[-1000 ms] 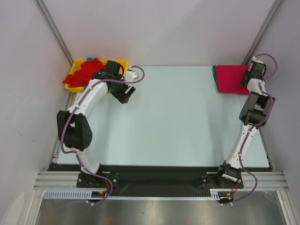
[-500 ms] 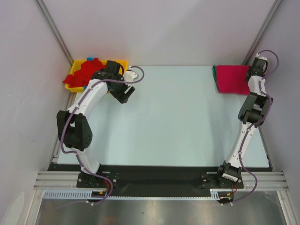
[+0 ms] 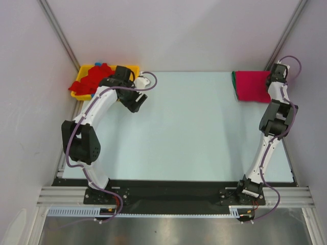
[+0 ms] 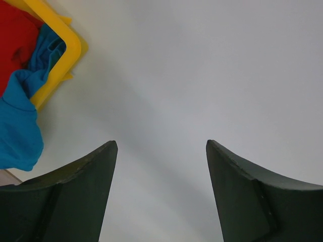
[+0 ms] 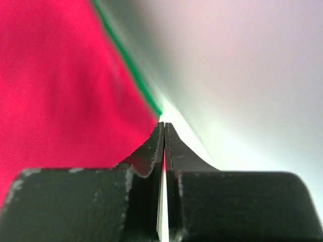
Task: Fold and stack the t-shirts
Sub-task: Neatly place the folded tshirt to the corner
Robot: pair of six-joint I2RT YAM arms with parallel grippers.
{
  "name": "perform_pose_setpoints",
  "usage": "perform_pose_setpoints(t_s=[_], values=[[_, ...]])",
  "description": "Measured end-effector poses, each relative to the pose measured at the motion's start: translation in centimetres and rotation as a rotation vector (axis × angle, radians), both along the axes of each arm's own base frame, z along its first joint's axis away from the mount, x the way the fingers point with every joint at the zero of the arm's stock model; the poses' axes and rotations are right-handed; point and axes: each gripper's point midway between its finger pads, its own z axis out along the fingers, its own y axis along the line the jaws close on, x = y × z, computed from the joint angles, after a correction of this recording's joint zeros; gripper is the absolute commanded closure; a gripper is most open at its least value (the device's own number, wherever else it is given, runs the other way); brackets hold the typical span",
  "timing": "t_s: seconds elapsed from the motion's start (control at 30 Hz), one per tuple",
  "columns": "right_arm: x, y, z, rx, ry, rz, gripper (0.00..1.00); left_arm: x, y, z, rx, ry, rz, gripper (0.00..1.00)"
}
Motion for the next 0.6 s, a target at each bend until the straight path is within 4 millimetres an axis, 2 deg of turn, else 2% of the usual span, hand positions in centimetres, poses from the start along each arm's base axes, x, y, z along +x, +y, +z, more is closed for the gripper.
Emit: perform_pose_setpoints(t_s=[0.1,0.2,0.27,0.37,0.47,0.5,0.6], values=[[-1.8,2.3,2.3,0.012,-0.011,-0.006,1.00,-0.2,0.1,0.4,-0.006,-0.022,0.002,0.22],[-4.3,5.3,6.1,0.000,-0.033,0.001,0.99,-1.4,0.3,1.1,-0.018,-0.045,0.008,0.22],[-5.7,8.3,9.3,-0.009,-0.082,0.028,0.95,-2.7,0.6,1.7,-0.031,-0.075,0.017,0.22],[-8.1,14.1,13.2,0.014,-0.158,0.104,0.86,-4.7,1.1,2.5,-0.053,-0.122,0.031,0.22],[-11.1,20.4,14.7,0.088,-0.213,0.220,0.62,-7.3,1.7,2.6,-0.071,-0.150,0.044,0.21],[-12.6,22.2,14.5,0.118,-0.214,0.256,0.48,-8.0,1.9,2.8,-0.080,-0.169,0.050,0.21],[-17.0,25.9,13.6,0.208,-0.213,0.337,0.22,-10.5,2.6,2.8,-0.100,-0.206,0.066,0.20]])
